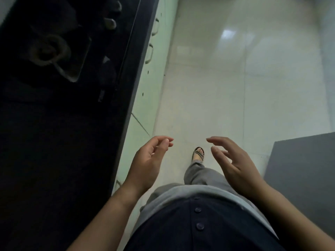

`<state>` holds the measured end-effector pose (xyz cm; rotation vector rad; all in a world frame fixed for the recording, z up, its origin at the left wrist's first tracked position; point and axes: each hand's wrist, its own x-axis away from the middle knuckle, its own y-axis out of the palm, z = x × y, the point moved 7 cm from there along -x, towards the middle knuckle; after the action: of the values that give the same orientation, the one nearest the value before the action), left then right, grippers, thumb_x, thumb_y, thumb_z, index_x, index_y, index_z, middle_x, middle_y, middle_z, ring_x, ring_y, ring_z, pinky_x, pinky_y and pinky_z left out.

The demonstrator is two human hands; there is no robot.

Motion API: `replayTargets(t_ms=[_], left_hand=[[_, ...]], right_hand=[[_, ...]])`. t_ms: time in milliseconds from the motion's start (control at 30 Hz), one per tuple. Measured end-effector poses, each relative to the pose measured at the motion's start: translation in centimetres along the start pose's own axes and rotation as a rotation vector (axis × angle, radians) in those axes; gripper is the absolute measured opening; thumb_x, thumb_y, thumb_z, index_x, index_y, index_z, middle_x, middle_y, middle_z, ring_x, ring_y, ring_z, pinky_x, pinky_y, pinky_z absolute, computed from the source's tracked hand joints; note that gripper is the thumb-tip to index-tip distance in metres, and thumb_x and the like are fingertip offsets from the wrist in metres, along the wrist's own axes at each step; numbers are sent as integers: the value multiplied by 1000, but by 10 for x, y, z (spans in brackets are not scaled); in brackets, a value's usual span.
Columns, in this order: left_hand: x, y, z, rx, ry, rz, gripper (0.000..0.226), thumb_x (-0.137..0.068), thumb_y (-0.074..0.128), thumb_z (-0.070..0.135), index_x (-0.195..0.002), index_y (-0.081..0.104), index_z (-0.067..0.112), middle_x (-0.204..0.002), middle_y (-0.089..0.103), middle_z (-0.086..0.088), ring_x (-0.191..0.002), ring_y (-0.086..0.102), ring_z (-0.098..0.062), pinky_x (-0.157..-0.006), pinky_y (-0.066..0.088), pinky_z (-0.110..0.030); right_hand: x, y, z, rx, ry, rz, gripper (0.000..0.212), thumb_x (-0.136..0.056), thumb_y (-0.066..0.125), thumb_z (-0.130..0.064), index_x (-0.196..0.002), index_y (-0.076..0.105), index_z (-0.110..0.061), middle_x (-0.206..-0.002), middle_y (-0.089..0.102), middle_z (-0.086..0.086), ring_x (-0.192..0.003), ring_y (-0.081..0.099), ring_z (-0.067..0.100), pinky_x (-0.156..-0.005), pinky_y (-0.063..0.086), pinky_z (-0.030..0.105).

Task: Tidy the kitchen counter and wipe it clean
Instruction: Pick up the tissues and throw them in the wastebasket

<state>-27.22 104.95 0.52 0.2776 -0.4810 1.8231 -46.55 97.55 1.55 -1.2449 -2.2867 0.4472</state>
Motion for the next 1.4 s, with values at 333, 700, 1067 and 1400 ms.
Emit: replayTargets(t_ms=[333, 700, 1067, 1400], left_hand=[[-149, 122, 125, -70, 105, -92, 29, -95, 37, 38, -103, 63, 26, -101, 67, 10, -92, 61, 2, -76, 44, -5], [-305, 140, 187, -103, 85, -97, 29, -88, 45, 51, -96, 63, 30, -94, 68, 20, -89, 61, 4, -72, 44, -4], [-539, 118, 340, -193, 225, -141, 39, -74, 39, 64, -98, 58, 40, -99, 66, 15, -94, 60, 0, -80, 48, -14], [-665, 76, 374, -159, 119, 0, 31, -81, 44, 53, -102, 60, 36, -101, 66, 16, -99, 59, 3, -80, 46, -13]], right_hand=[[-120, -166, 31, -57, -22, 159, 48, -84, 35, -57, -115, 57, -28, -118, 55, -17, -114, 48, -5, -96, 41, 23], [-272, -229, 48, -78, 6, 143, 44, -83, 32, -57, -111, 56, -33, -114, 53, -28, -111, 47, -11, -92, 34, 9], [-517, -319, -22, -12, -74, 205, 51, -82, 32, -59, -115, 56, -29, -112, 56, -19, -107, 52, -3, -91, 41, 19], [-690, -340, -52, -62, -142, 94, 47, -83, 34, -57, -110, 59, -28, -110, 58, -21, -105, 52, -8, -83, 41, 9]])
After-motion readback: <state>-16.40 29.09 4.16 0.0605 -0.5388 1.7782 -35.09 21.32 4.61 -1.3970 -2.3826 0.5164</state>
